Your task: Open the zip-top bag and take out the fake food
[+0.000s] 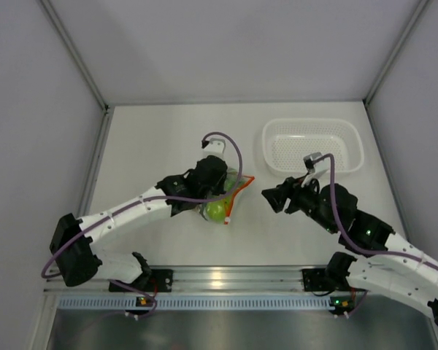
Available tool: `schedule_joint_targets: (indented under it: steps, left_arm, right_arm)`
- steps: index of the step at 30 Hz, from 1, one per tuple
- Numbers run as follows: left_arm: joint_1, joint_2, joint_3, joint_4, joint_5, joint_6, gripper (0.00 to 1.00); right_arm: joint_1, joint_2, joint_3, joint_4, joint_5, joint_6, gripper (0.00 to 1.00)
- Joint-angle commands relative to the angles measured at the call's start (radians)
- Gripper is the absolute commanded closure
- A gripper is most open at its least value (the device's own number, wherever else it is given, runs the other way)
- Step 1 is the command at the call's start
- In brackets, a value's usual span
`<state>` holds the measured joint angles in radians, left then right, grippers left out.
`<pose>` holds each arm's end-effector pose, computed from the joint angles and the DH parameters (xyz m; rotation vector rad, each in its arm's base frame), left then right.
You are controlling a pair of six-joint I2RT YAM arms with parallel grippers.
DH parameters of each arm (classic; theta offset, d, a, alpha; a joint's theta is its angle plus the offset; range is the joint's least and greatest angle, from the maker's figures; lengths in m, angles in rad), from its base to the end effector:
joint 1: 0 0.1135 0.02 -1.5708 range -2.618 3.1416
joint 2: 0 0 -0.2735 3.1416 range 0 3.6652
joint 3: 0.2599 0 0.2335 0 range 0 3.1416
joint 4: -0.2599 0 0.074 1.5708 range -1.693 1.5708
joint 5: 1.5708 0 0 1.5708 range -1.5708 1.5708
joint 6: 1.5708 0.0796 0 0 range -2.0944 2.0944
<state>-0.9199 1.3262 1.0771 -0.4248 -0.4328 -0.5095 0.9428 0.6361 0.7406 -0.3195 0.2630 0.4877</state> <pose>0.2093 -0.2197 0.2901 0.2184 2.1806 -0.3254 0.1140 0.1218 0.3270 -0.2240 1.8352 0.7872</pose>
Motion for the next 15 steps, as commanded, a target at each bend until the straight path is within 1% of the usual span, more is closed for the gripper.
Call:
schedule_joint_targets:
  steps: [1, 3, 4, 6, 8, 9, 11, 12, 14, 15]
  left_arm:
    - [0.0, -0.039, -0.019, 0.129, -0.011, -0.139, 1.0]
    - [0.0, -0.062, -0.051, 0.193, 0.024, -0.17, 1.0]
    - [-0.002, -0.07, -0.061, 0.22, 0.037, -0.179, 1.0]
    - [-0.002, -0.099, -0.095, 0.289, 0.078, -0.198, 1.0]
    - [-0.005, -0.133, -0.117, 0.331, 0.092, -0.202, 1.0]
    - [-0.01, -0.146, -0.138, 0.38, 0.098, -0.202, 1.0]
    - [-0.017, -0.174, -0.152, 0.414, 0.144, -0.193, 1.0]
    - [-0.017, -0.177, -0.155, 0.458, 0.164, -0.186, 1.0]
    - [-0.02, -0.18, -0.152, 0.471, 0.206, -0.172, 1.0]
    - [-0.022, -0.18, -0.149, 0.474, 0.213, -0.172, 1.0]
  right_arm:
    - [0.011, 0.02, -0.043, 0.074, 0.008, 0.147, 0.41]
    - [0.011, 0.051, -0.073, 0.106, 0.013, 0.207, 0.43]
    - [0.011, 0.063, -0.095, 0.134, 0.002, 0.219, 0.45]
    - [0.011, 0.112, -0.11, 0.221, -0.037, 0.241, 0.46]
    - [0.011, 0.172, -0.112, 0.261, -0.056, 0.246, 0.47]
    - [0.011, 0.192, -0.112, 0.302, -0.065, 0.241, 0.46]
    - [0.013, 0.255, -0.096, 0.347, -0.08, 0.224, 0.44]
    - [0.011, 0.278, -0.089, 0.37, -0.093, 0.218, 0.43]
    - [0.011, 0.338, -0.064, 0.393, -0.099, 0.203, 0.41]
    - [0.013, 0.355, -0.061, 0.431, -0.105, 0.204, 0.41]
